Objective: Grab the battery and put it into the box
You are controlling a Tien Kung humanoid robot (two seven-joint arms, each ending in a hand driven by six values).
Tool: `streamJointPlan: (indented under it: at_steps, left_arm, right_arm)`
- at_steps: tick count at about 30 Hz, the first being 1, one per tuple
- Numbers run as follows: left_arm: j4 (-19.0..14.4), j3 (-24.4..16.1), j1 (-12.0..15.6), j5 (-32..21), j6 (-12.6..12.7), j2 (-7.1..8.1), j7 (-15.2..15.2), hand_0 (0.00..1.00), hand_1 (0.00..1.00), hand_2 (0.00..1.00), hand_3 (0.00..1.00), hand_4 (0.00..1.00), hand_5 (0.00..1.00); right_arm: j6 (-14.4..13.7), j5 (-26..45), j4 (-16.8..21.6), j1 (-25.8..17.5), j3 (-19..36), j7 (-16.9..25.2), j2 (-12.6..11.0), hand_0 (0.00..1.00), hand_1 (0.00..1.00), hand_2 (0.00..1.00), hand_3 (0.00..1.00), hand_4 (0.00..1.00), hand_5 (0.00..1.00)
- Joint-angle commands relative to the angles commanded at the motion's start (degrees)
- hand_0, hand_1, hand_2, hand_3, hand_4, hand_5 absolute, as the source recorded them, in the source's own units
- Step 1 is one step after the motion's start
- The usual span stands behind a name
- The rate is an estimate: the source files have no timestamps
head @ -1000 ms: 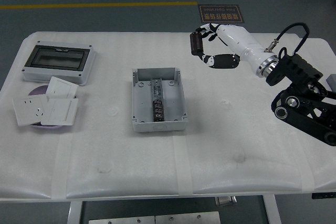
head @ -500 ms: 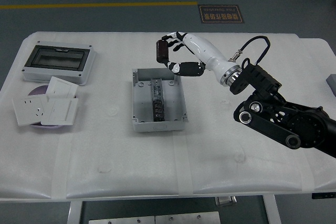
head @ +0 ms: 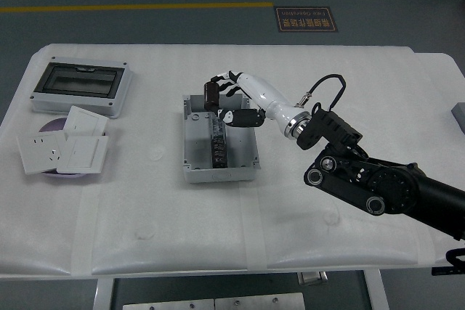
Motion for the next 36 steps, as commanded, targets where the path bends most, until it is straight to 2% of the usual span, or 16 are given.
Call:
streamJointPlan:
  at_steps: [10, 15, 17, 18, 23, 24, 35, 36]
  left_arm:
    - [0.00, 0.74, -0.24, -1.36, -0.01, -0.10, -0.03, 0.697, 0.686, 0.597, 0.625, 0.635, 0.393]
    - [0.00, 0.19, -0.29, -0.77, 0.19, -0.13, -0.06, 0.697, 0.685, 0.596, 0.625, 0.636, 0.393]
    - [0.00, 0.16, -0.31, -0.78, 0.26, -0.14, -0.09, 0.697, 0.685, 0.596, 0.625, 0.636, 0.393]
    - [0.00, 0.32, -0.32, -0.99, 0.24, -0.14, -0.12, 0.698, 0.685, 0.595, 0.625, 0.635, 0.393]
    - [0.00, 1.26, -0.36, -2.23, -0.06, -0.13, -0.25, 0.698, 0.685, 0.595, 0.625, 0.635, 0.393]
    - [0.00, 1.18, -0.37, -2.25, -0.18, -0.14, -0.24, 0.696, 0.683, 0.517, 0.615, 0.626, 0.414]
    - [0.00, 1.53, -0.39, -2.79, -1.16, -0.13, 0.03, 0.696, 0.681, 0.477, 0.597, 0.601, 0.410]
    - [0.00, 1.65, -0.38, -2.90, -1.19, -0.12, 0.01, 0.695, 0.678, 0.426, 0.564, 0.494, 0.327]
  right_arm:
    - [0.23, 0.81, -3.50, 1.28, -5.20, -0.02, 1.92, 0.808, 0.670, 0.736, 0.762, 0.606, 0.328]
    - [1.61, 2.14, -5.25, 1.87, -5.51, 1.21, 2.49, 0.809, 0.673, 0.738, 0.763, 0.607, 0.328]
    - [1.67, 2.41, -5.97, 2.20, -5.53, 1.71, 2.72, 0.809, 0.673, 0.738, 0.763, 0.607, 0.328]
    - [1.67, 2.54, -6.28, 2.36, -5.53, 1.86, 2.82, 0.820, 0.679, 0.756, 0.814, 0.626, 0.347]
    - [1.64, 2.84, -7.45, 2.83, -5.99, 2.18, 3.20, 0.820, 0.679, 0.756, 0.814, 0.626, 0.347]
    - [1.64, 2.85, -7.61, 2.85, -6.12, 2.17, 3.25, 0.924, 0.755, 0.842, 0.998, 0.837, 0.435]
    - [1.71, 2.91, -8.92, 3.25, -6.84, 2.20, 3.49, 0.956, 0.766, 0.859, 0.998, 0.878, 0.456]
    - [1.71, 2.96, -9.02, 3.29, -6.84, 2.22, 3.49, 0.967, 0.771, 0.865, 0.998, 0.925, 0.492]
